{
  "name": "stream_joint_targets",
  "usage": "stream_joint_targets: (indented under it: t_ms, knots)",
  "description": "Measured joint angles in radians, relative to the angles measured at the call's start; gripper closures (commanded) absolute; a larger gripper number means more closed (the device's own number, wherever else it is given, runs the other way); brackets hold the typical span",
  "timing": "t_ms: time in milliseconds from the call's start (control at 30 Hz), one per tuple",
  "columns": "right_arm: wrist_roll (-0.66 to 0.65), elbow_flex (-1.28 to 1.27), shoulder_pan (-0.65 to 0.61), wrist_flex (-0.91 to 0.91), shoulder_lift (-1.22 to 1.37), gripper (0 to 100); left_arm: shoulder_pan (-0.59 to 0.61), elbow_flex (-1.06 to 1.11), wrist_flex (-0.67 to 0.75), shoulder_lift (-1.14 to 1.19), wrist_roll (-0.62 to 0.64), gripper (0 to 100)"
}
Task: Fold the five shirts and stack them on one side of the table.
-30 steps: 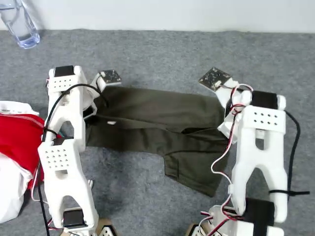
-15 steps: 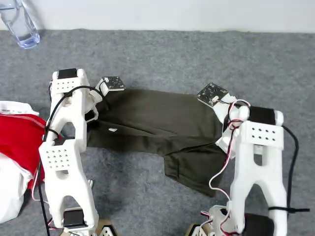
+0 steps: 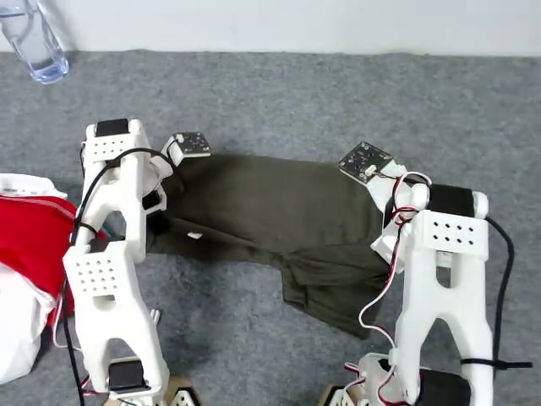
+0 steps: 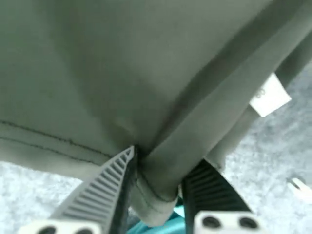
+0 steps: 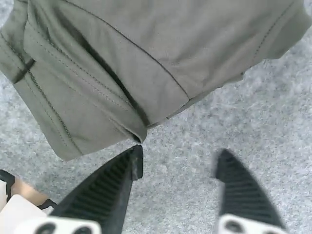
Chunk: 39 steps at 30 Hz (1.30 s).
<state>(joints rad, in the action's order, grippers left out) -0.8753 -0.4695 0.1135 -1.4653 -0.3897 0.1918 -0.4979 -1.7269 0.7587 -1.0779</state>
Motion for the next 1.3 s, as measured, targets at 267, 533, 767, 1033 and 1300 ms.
stream_joint_targets:
  t_ms: [267, 533, 767, 1033, 1300]
  knots:
    - [0.0, 0.048, 0.0, -0.057, 0.0, 68.5, 0.0, 0.172, 0.0, -0.321, 0.0, 83]
    - [0.0, 0.239, 0.0, -0.212, -0.006, 68.5, 0.0, 0.276, 0.0, -0.568, 0.0, 83]
    - [0.0, 0.27, 0.0, -0.247, -0.006, 69.0, 0.0, 0.281, 0.009, -0.574, 0.092, 76]
    - [0.0, 0.27, 0.0, -0.249, -0.006, 73.9, 0.0, 0.313, 0.161, -0.574, 0.226, 76]
    - [0.034, 0.249, 0.0, -0.155, -0.008, 77.7, 0.0, 0.313, 0.241, -0.574, 0.443, 85]
